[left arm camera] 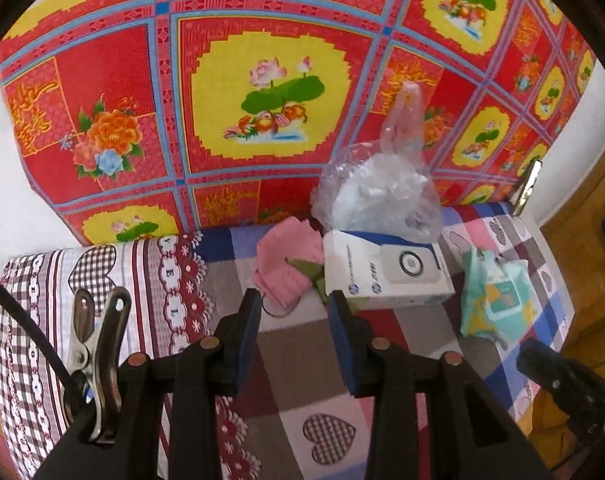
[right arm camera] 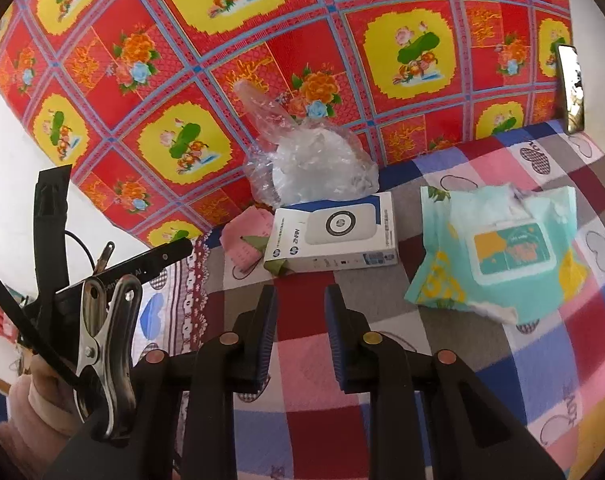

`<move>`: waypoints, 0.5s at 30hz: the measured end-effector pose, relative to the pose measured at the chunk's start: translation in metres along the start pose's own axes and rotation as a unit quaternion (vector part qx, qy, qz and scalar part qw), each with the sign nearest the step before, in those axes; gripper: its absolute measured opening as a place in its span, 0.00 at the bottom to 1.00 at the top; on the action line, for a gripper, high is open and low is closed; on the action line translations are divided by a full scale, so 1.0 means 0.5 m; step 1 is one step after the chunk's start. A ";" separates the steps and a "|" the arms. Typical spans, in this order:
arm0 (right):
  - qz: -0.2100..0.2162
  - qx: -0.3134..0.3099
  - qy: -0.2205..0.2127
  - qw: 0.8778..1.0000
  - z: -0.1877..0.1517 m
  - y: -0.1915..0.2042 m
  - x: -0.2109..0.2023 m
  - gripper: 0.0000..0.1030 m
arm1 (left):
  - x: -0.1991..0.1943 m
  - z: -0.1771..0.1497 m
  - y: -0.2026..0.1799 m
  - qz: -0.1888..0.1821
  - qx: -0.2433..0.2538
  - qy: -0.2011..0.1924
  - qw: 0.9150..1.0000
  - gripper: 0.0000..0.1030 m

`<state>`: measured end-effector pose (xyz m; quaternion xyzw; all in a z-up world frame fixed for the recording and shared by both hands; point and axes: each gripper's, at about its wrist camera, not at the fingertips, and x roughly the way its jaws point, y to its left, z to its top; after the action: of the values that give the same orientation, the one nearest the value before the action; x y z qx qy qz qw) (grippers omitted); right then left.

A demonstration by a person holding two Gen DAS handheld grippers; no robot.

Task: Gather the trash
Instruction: 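Lower the left gripper onto the pink cloth and close it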

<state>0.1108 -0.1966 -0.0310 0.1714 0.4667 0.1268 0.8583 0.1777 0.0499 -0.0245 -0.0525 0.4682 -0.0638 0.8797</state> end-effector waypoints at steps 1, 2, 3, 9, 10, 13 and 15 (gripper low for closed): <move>0.002 -0.002 0.005 1.000 0.005 -0.001 0.009 0.24 | 0.006 0.004 0.002 0.000 -0.002 0.001 1.000 0.35; 0.006 -0.005 0.009 1.000 0.008 -0.001 0.016 0.24 | 0.011 0.007 0.005 0.001 -0.004 0.002 1.000 0.35; 0.007 -0.009 0.012 1.000 0.010 -0.001 0.021 0.24 | 0.018 0.011 0.008 0.002 -0.006 0.002 1.000 0.35; 0.009 -0.024 0.027 0.999 0.019 -0.014 0.048 0.24 | 0.065 0.022 0.024 0.017 -0.024 0.014 0.999 0.35; 0.009 -0.024 0.030 0.999 0.020 -0.018 0.053 0.24 | 0.075 0.023 0.027 0.020 -0.028 0.018 0.999 0.35; 0.006 -0.019 0.041 0.999 0.024 -0.036 0.068 0.24 | 0.103 0.027 0.038 0.028 -0.039 0.026 0.999 0.35; 0.004 -0.016 0.046 0.999 0.027 -0.048 0.075 0.24 | 0.118 0.031 0.041 0.028 -0.043 0.028 0.998 0.36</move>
<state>0.1438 -0.2065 -0.0624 0.1530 0.5031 0.1453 0.8381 0.2244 0.0612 -0.0674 -0.0750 0.4964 -0.0208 0.8646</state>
